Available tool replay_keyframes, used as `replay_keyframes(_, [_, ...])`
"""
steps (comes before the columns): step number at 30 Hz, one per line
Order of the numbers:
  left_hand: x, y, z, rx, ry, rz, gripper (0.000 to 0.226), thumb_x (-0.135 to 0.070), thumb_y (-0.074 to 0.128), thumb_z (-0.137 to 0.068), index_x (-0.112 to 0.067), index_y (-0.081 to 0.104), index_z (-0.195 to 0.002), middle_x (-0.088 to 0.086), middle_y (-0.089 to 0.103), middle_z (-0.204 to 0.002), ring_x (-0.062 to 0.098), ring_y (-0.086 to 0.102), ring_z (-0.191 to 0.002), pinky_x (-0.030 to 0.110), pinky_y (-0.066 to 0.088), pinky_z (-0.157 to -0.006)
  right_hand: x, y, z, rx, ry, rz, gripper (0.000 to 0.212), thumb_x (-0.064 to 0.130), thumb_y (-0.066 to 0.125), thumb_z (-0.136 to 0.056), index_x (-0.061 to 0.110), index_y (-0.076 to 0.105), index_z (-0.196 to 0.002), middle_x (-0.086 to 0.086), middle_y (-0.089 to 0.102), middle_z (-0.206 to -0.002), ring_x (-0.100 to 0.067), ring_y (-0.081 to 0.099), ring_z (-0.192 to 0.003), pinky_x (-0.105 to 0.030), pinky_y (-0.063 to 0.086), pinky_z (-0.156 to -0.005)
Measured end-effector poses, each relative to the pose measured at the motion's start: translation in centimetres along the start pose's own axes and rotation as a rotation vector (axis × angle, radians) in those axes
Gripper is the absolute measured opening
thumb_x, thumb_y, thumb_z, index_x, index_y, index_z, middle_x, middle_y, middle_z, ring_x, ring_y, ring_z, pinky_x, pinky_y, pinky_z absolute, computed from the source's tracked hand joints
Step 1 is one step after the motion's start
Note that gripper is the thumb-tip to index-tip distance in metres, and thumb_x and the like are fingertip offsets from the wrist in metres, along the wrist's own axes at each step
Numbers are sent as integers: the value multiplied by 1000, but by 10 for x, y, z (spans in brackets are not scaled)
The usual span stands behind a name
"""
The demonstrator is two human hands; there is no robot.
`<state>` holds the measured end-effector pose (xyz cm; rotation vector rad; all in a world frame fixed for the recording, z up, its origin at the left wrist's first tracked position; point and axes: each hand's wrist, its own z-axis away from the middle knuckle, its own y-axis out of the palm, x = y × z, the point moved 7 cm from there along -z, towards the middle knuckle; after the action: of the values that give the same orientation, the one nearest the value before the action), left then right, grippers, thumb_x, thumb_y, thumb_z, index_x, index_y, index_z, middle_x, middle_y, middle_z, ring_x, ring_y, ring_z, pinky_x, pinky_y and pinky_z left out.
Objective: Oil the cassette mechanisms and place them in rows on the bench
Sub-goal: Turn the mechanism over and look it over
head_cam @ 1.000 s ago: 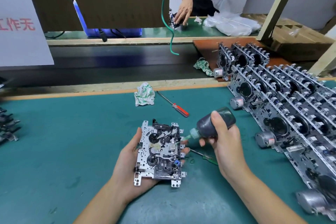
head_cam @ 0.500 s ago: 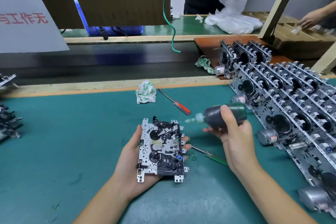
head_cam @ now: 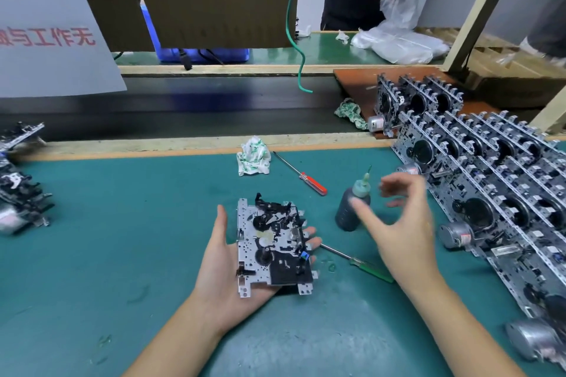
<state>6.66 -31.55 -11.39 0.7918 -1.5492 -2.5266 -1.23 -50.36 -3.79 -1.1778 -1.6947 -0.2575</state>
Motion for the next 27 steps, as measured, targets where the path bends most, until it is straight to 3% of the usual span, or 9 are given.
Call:
replay_keyframes(2, [-3,-1,-1,-20,3,-20,87,-69,33,-85,5,57,-124,30,49,-134,44,52,-121,52,30,-108,25,-13,8,-66,-265,87,21,30,66,-80,25,47,-87,11,50,-77,-8,47,-69,-14,38,-67])
replay_keyframes(5, [-4,1,-1,-20,-10,-75,75,-60,33,-90,3,61,-121,29,53,-131,44,56,-116,53,40,-103,44,13,30,232,-480,355,16,37,59,-81,21,59,-79,11,48,-61,-6,46,-56,-20,41,-50])
replay_keyframes(7, [-5,3,0,-1,-22,-89,73,-57,33,-92,3,65,-117,28,55,-128,42,59,-112,53,44,-98,47,35,44,402,-579,575,17,38,68,-76,24,65,-86,12,52,-66,-8,55,-60,-23,42,-42])
replay_keyframes(10, [-5,1,0,1,-32,-116,70,-56,34,-93,2,64,-118,27,54,-131,42,58,-112,50,41,-102,43,47,47,521,-500,696,33,35,81,-65,26,65,-93,12,57,-74,-14,60,-68,-26,43,-39])
replay_keyframes(13, [-4,1,1,2,-42,-123,71,-56,33,-93,2,60,-123,29,50,-134,43,55,-116,50,33,-108,38,50,47,541,-442,733,30,32,83,-62,22,62,-80,12,51,-66,-14,58,-62,-26,37,-39])
replay_keyframes(16, [-4,0,1,0,-47,-107,71,-56,34,-93,3,59,-124,29,50,-134,45,54,-118,51,34,-107,26,49,44,611,-322,713,23,41,64,-81,28,51,-94,18,35,-68,-10,56,-77,-25,31,-55])
replay_keyframes(19, [-4,1,0,-3,-46,-99,72,-56,34,-92,3,60,-124,29,50,-134,46,53,-118,53,35,-105,14,40,42,631,-178,667,28,50,51,-86,34,32,-98,16,38,-87,-9,50,-79,-27,26,-61])
replay_keyframes(22, [-4,1,1,-4,-48,-93,71,-56,34,-92,3,60,-123,29,50,-134,46,53,-118,53,35,-105,12,35,39,618,-126,773,36,59,45,-85,37,18,-95,15,43,-99,-12,55,-84,-30,30,-62])
replay_keyframes(27, [-5,1,0,-11,-39,-100,72,-57,32,-93,2,61,-122,28,52,-132,46,55,-116,53,34,-106,6,31,38,599,-10,855,28,52,46,-86,34,31,-101,15,50,-90,-13,58,-89,-30,31,-62])
